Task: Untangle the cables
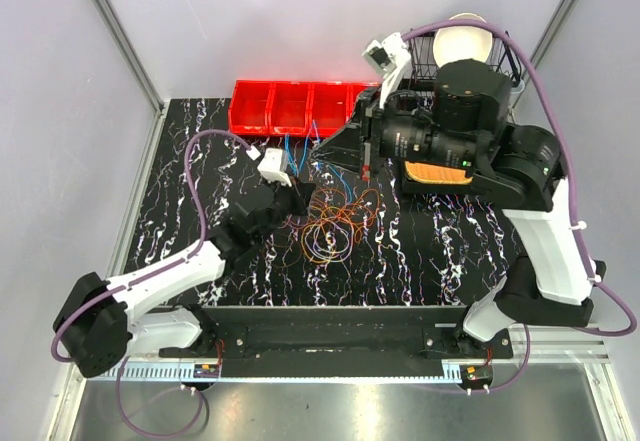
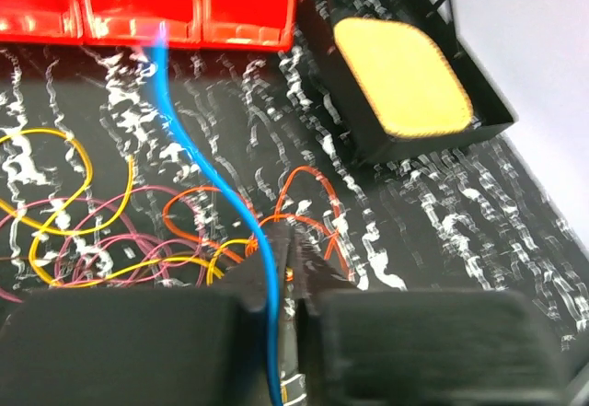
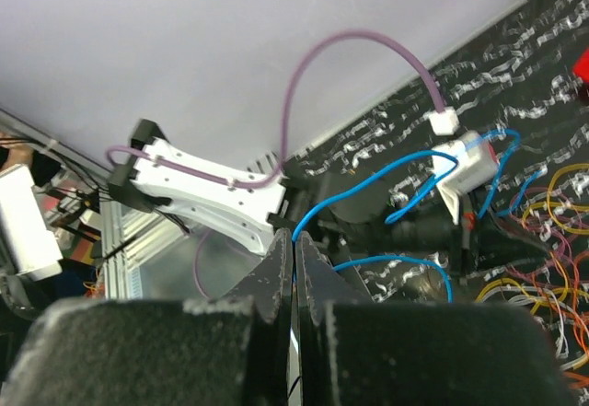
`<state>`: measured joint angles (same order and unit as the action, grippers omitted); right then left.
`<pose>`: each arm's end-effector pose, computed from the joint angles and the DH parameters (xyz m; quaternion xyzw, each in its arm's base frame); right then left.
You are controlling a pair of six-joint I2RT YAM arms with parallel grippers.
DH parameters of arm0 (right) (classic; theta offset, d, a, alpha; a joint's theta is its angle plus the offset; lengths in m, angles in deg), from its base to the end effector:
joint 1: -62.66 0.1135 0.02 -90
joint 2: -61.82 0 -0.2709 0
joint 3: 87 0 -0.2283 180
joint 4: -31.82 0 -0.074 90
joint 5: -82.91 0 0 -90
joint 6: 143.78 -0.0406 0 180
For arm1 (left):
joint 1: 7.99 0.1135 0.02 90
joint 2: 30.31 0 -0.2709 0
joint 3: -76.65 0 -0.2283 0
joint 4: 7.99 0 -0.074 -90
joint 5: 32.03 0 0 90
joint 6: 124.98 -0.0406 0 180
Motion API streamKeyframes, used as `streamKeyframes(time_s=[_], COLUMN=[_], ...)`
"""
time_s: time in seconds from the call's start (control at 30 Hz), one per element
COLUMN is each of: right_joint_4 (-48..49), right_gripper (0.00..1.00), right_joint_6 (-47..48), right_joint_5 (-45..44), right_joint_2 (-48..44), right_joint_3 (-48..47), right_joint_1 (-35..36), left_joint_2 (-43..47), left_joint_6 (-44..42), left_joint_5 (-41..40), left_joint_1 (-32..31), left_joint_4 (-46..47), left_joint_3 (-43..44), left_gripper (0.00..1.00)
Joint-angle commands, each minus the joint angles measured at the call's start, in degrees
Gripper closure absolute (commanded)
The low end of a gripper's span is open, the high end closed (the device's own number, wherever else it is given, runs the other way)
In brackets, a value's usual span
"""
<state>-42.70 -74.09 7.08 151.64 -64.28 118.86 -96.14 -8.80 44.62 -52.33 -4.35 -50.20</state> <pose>0.1137 0.1877 0.5813 -0.3068 0.6822 0.4795 0.4588 0.1810 -0.1638 0.2927 0.0447 0.7579 -0.3000 0.5775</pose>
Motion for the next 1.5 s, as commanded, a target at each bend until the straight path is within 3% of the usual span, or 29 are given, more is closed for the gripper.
streamKeyframes(time_s=[0.0, 0.13, 0.23, 0.27, 0.3, 0.37, 0.47, 0.7, 0.8, 0.9, 1.2, 1.33, 1.47], right_joint_4=[0.57, 1.19, 1.45, 1.37, 1.54, 1.8, 2.94, 2.86, 5.49, 9.53, 11.82, 13.49, 15.34], right_gripper=[1.0, 1.0, 1.0, 1.0, 1.0, 1.0, 1.0, 1.0, 1.0, 1.0, 1.0, 1.0, 1.0], right_joint_6=[0.8, 1.15, 2.2, 2.82, 2.91, 3.18, 2.3, 1.95, -0.42, -3.06, -2.54, -0.78, 0.1], right_joint_5=[-4.59, -10.73, -19.34, -22.93, -24.09, -25.42, -21.32, -14.35, -11.28, -7.59, 0.06, -1.95, -2.93], right_joint_2=[-1.23, -1.14, -0.27, 0.35, 0.96, 3.07, 6.93, 21.17, 23.2, 24.69, 31.38, 31.64, 31.82], right_joint_3=[2.37, 5.18, 6.16, 5.98, 5.46, 3.62, 0.28, -17.73, -17.93, -15.2, -16.87, -15.73, -14.59], right_joint_1=[0.4, 0.31, 0.22, -0.3, -1.09, -2.85, -9.6, -22.27, -28.68, -33.87, -37.57, -37.57, -37.66], left_joint_2=[3.41, 8.59, 10.01, 10.1, 10.1, 10.97, 14.92, 26.08, 29.86, 33.46, 42.61, 42.53, 41.83], left_joint_6=[-0.33, 0.81, 2.12, 2.48, 2.48, 2.13, 0.73, 0.27, 0.55, 2.21, 3.97, 6.78, 15.11], left_joint_5=[-0.45, -2.3, -3.97, -5.19, -5.81, -8.52, -12.13, -18.64, -17.94, -23.56, -22.17, -21.29, -29.6], left_joint_1=[-0.93, -1.19, -1.19, -1.1, -1.1, -1.1, -1.1, -0.93, -0.93, -0.93, -0.93, -0.93, -0.93], left_joint_4=[0.12, -7.95, -25.68, -36.26, -41.06, -53.42, -62.78, -68.26, -67.57, -67.65, -67.48, -68.36, -70.72], left_joint_3=[2.7, 3.39, 9.27, 13.03, 14.63, 18.06, 19.13, 12.19, 11.31, 11.22, 10.87, 10.52, 8.49], left_gripper=[1.0, 1.0, 0.35, 0.21, 0.08, 0.03, 0.01, 0.01, 0.01, 0.01, 0.01, 0.01, 0.01])
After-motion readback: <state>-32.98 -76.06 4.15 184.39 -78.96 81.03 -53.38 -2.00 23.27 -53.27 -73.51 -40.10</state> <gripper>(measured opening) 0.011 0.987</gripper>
